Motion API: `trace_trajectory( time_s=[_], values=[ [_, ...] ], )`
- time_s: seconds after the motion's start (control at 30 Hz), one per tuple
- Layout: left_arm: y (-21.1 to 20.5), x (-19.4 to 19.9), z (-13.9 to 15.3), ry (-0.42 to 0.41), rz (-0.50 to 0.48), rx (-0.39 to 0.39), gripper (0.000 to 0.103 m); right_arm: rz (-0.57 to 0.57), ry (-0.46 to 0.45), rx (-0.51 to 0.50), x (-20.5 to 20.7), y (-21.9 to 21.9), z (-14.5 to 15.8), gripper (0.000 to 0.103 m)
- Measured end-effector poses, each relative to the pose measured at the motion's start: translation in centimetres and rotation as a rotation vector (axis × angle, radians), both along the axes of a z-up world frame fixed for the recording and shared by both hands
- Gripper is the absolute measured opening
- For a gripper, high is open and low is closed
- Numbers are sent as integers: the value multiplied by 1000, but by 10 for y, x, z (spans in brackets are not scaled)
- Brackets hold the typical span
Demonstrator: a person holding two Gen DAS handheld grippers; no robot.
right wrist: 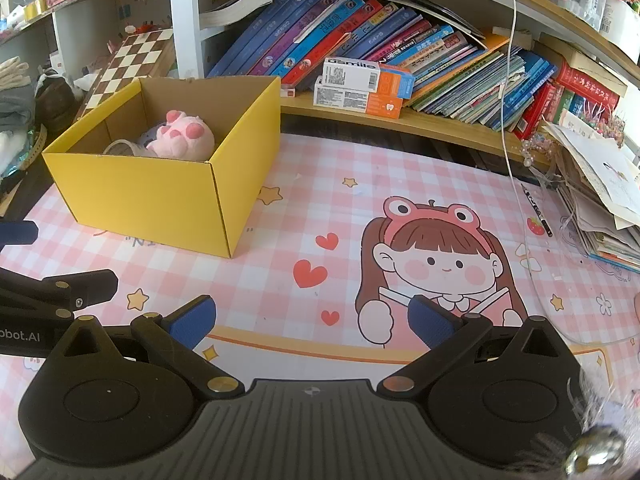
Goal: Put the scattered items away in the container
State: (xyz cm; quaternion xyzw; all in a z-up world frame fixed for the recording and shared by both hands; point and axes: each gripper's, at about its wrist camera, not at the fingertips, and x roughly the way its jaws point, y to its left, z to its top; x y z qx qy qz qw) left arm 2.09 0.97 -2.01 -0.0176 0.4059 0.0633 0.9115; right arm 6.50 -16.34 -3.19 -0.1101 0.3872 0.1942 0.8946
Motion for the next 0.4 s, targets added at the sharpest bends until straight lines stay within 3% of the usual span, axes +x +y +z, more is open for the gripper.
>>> trace_trajectory(
  time_s=[0.4],
  values=[
    [0,0,3,-38,5,9,103,4,9,-5,0,2,-4,103]
  ],
)
